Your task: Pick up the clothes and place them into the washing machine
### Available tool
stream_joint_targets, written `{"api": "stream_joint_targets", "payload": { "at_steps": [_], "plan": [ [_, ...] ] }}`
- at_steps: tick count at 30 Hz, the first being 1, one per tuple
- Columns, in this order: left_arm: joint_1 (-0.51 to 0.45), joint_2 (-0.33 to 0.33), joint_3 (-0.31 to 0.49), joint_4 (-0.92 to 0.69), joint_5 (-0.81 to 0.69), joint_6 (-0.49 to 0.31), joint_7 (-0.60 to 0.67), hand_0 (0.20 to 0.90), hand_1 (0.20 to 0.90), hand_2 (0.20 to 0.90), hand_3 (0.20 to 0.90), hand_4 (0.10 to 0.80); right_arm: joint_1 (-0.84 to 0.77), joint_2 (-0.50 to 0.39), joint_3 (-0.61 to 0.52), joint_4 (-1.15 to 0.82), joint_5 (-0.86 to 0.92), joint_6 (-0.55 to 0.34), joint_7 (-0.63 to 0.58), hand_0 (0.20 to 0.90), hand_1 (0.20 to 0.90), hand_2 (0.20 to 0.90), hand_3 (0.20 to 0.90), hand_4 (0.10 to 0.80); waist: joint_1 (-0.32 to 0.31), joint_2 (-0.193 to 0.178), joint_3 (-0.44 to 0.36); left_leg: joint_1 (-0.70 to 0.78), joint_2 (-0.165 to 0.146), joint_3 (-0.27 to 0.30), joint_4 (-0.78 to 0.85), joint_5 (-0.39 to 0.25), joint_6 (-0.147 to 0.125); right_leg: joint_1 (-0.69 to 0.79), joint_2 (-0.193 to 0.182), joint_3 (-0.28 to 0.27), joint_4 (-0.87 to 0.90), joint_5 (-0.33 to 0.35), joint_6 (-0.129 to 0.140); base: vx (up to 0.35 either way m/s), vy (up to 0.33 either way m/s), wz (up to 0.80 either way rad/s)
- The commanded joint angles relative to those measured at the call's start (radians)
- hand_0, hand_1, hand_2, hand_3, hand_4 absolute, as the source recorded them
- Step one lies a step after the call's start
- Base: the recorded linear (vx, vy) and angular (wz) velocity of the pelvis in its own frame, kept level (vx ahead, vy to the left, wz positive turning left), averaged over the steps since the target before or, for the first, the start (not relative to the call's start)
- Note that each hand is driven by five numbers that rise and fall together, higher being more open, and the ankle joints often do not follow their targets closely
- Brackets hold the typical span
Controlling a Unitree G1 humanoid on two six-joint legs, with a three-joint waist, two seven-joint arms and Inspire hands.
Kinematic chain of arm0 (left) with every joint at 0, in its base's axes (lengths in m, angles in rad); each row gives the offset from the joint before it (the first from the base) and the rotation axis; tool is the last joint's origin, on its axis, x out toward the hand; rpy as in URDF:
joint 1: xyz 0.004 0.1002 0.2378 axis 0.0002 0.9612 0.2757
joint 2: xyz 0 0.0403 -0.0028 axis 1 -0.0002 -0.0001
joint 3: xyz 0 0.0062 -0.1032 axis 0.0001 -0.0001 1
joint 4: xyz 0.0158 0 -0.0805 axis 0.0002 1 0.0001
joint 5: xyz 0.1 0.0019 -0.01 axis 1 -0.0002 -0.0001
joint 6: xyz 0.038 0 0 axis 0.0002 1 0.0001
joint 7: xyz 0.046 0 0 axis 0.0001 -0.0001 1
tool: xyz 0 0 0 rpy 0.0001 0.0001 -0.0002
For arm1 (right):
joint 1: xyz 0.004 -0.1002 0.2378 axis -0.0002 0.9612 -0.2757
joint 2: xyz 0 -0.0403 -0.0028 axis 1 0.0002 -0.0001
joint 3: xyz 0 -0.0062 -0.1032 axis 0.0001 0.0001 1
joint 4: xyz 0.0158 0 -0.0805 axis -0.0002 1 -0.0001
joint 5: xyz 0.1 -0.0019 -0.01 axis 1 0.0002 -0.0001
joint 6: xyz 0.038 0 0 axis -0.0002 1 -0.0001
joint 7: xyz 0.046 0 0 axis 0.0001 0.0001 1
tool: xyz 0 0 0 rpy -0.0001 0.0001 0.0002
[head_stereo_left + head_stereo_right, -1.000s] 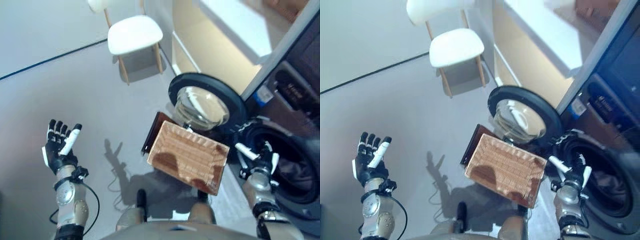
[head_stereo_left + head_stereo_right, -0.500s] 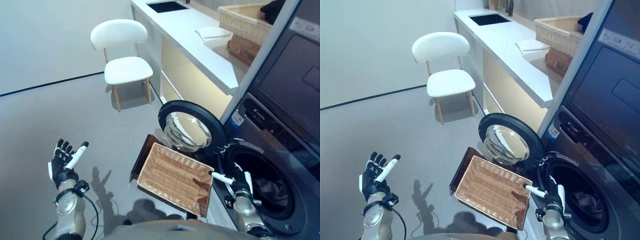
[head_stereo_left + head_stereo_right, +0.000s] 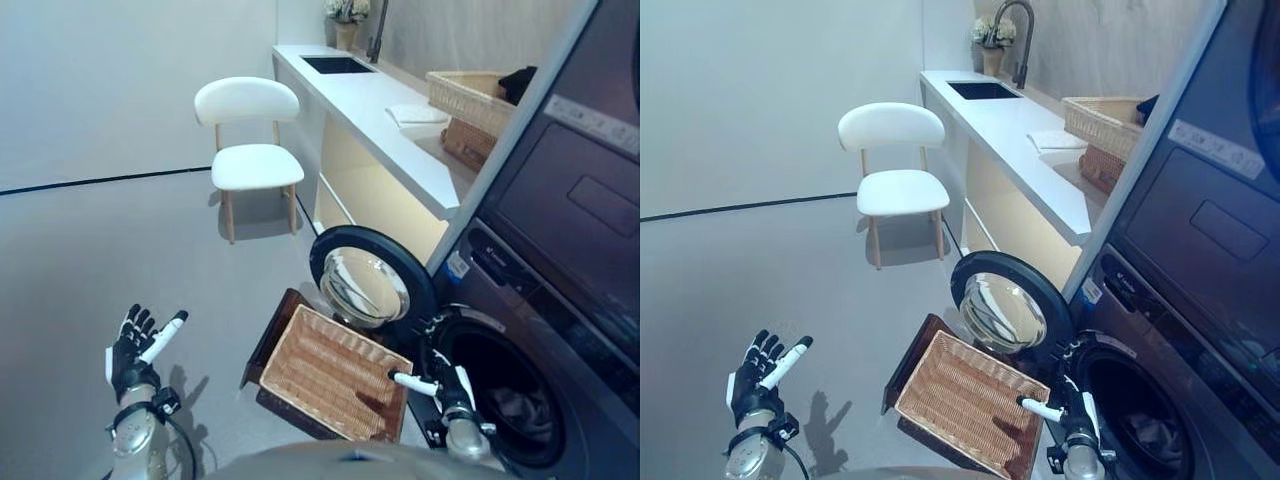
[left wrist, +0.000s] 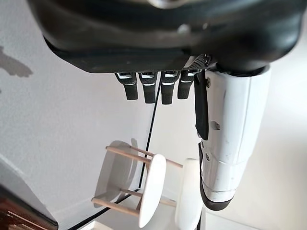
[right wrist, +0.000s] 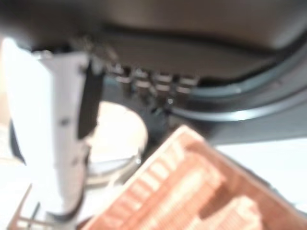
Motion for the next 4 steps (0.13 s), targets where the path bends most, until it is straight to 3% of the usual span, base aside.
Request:
{"api": "stream_joint_targets", "payload": {
  "at_steps": [1, 4],
  "plan": [
    [-0.106, 0.064, -0.007, -0.054, 0.035, -0.074, -0.012, 0.900, 0.900, 0.900, 0.900, 0.800, -0.076, -0.029, -0.050, -0.121, 0.040, -0.083, -0.024, 0.900, 0.900, 0.900, 0.900, 0.800, -0.007, 0.004, 0.016, 0.030, -0.015, 0.020, -0.002, -0.015, -0.026, 0.037, -0.011, -0.042, 0.048, -0.072, 0.027, 0.007, 0.056, 0.08],
    [-0.107, 0.059, -0.009, -0.058, 0.033, -0.073, -0.012, 0.900, 0.900, 0.900, 0.900, 0.800, -0.077, -0.028, -0.060, -0.115, 0.046, -0.081, -0.030, 0.900, 0.900, 0.900, 0.900, 0.800, -0.007, 0.007, 0.016, 0.028, -0.019, 0.016, -0.002, -0.016, -0.024, 0.039, -0.017, -0.047, 0.049, -0.072, 0.029, -0.001, 0.034, 0.06]
  ]
}}
